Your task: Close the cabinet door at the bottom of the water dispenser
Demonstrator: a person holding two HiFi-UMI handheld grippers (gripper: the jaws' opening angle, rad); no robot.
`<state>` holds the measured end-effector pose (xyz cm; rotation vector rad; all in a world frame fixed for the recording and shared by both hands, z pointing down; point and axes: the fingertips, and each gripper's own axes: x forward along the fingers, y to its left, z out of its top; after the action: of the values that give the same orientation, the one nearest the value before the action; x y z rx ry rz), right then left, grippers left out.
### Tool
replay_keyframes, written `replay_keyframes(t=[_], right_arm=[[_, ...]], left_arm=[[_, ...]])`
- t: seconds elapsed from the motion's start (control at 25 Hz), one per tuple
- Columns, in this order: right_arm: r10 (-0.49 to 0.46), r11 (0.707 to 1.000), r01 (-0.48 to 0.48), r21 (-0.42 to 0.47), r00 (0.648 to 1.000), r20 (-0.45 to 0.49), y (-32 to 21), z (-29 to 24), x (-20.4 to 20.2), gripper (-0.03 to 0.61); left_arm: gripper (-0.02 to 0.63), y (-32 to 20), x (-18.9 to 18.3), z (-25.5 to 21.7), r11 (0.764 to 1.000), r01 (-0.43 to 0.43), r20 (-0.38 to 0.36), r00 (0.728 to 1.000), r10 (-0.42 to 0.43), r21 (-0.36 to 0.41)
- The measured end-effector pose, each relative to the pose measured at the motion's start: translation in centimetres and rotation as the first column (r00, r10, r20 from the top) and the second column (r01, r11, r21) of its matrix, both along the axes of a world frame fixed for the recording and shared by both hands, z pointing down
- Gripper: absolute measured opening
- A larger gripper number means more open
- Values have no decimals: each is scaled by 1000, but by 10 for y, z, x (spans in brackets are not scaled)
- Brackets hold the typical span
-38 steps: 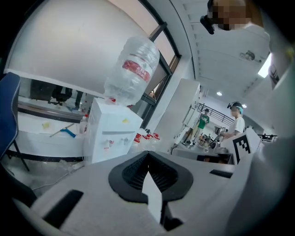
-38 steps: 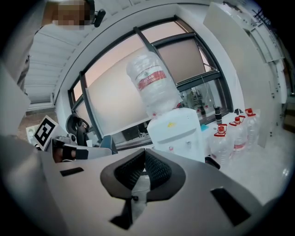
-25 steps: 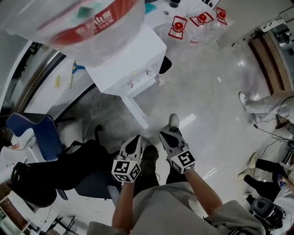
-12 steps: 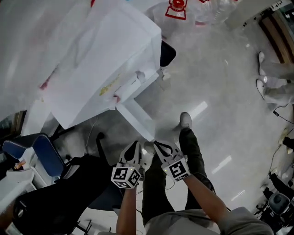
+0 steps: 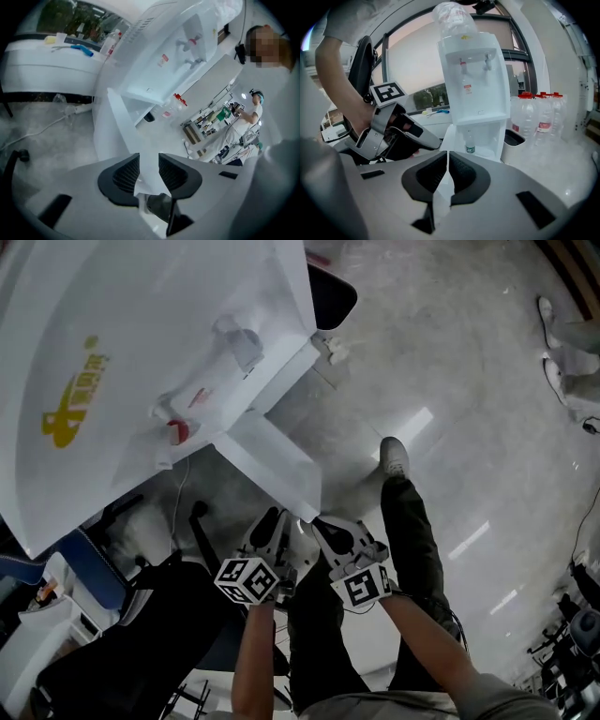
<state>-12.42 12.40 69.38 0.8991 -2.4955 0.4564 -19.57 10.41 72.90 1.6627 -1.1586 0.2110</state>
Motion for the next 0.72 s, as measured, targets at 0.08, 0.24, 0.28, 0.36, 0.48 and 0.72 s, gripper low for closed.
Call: replay_keyframes(t=[0.08, 0.24, 0.28, 0.36, 0.48, 0.72], right_arm=[[7, 1000, -7, 1, 1000, 2, 3, 8, 2, 12], [29, 1000, -29, 0, 1000, -8, 8, 17, 6, 12], [34, 999, -34, -2, 999, -12, 10, 19, 6, 12], [43, 999, -43, -11, 999, -19, 12, 22, 8, 12], [55, 998, -56, -21, 998, -28, 15, 26, 11, 12], [124, 989, -128, -77, 991, -49, 14, 44, 23, 86]], left_arm=[[118, 1, 1, 15, 999, 19, -41, 999, -20, -35], [118, 4, 2, 37, 993, 59, -98, 993, -70, -103], [117, 5, 4, 40, 991, 70, -112, 990, -83, -112], [106, 4, 5, 41, 988, 98, -139, 984, -115, -121], [101, 1, 10, 40, 982, 137, -177, 972, -158, -127], [101, -8, 22, 42, 970, 196, -203, 954, -222, -143]])
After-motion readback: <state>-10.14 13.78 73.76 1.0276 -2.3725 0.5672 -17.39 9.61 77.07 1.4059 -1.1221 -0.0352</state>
